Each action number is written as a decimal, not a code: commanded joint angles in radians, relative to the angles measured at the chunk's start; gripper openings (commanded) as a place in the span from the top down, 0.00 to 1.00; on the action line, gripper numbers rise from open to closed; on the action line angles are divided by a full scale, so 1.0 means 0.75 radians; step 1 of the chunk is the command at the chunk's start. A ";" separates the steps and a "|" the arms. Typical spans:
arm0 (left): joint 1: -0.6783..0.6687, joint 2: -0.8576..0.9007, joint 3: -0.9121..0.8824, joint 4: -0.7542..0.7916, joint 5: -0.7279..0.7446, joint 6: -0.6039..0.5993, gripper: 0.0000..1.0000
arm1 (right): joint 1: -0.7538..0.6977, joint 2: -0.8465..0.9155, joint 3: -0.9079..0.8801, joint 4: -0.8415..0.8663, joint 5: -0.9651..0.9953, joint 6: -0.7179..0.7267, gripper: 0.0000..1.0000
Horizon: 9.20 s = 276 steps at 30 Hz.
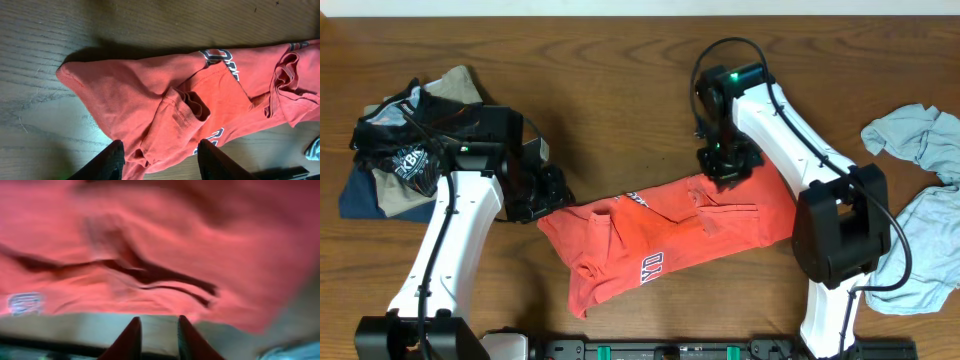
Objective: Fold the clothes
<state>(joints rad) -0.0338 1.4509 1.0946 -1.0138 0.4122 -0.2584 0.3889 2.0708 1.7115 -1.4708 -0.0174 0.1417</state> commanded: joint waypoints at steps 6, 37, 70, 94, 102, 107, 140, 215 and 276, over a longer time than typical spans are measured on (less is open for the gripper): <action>0.006 -0.001 0.008 -0.004 -0.007 0.003 0.50 | -0.162 -0.006 -0.090 -0.016 0.237 0.182 0.52; 0.006 -0.001 0.008 0.002 -0.007 0.003 0.50 | -0.128 -0.006 -0.429 0.094 -0.537 -0.500 0.83; 0.006 -0.001 0.008 0.002 -0.007 0.002 0.50 | -0.245 -0.200 -0.691 0.496 -0.357 -0.323 0.45; 0.006 -0.001 0.008 -0.015 -0.007 0.003 0.44 | -0.224 -0.242 -0.582 0.233 -0.926 -0.853 0.51; 0.006 -0.001 -0.082 -0.026 -0.007 0.003 0.37 | -0.270 -0.406 -0.488 0.299 -0.498 -0.417 0.48; 0.006 0.000 -0.212 0.041 -0.004 0.003 0.34 | -0.310 -0.464 -0.488 0.336 -0.382 -0.273 0.42; -0.078 0.000 -0.674 0.591 0.036 -0.221 0.94 | -0.327 -0.466 -0.489 0.336 -0.278 -0.258 0.41; -0.693 0.108 0.309 0.210 -0.147 -0.422 0.44 | -0.461 -0.464 -0.534 0.412 -0.592 -0.448 0.60; -0.038 -0.010 0.258 -0.142 -0.288 -0.378 0.42 | 0.042 -0.505 -0.532 0.606 -0.695 -0.042 0.57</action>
<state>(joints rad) -0.0662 1.4403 1.3098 -1.1187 0.2062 -0.5556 0.3954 1.7306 1.3132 -0.9924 -0.2955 0.1944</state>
